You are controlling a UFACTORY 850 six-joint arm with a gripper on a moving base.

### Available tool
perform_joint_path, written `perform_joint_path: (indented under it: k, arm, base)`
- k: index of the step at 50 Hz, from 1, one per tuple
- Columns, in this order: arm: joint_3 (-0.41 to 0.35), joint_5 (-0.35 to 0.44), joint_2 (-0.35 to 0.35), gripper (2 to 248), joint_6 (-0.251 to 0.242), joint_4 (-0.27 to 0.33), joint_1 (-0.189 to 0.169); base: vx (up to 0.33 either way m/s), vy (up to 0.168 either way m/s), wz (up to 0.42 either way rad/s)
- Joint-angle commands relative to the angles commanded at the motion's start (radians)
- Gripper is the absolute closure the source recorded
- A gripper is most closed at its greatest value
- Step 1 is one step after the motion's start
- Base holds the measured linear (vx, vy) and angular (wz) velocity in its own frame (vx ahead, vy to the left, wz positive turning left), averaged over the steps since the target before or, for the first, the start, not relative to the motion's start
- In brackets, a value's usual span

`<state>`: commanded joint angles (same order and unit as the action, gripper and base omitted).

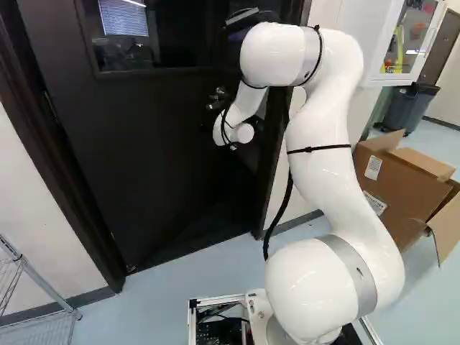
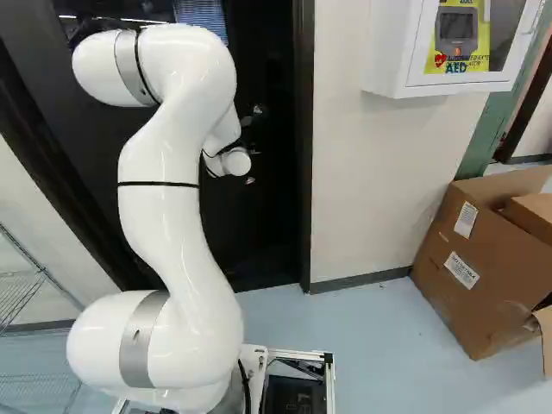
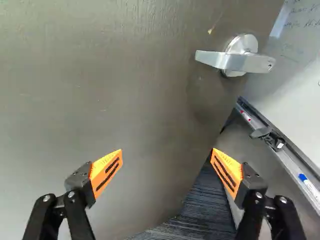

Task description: Open the door and move inside

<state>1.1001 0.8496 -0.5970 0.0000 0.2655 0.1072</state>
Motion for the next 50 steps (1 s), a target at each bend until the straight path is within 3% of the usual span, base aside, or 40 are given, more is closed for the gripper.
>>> perform_joint_path:
  k: [50]
  arm:
    - [-0.299,-0.041,0.231,3,0.0,-0.158,-0.016]
  base:
    - [0.0,0.0,0.0]
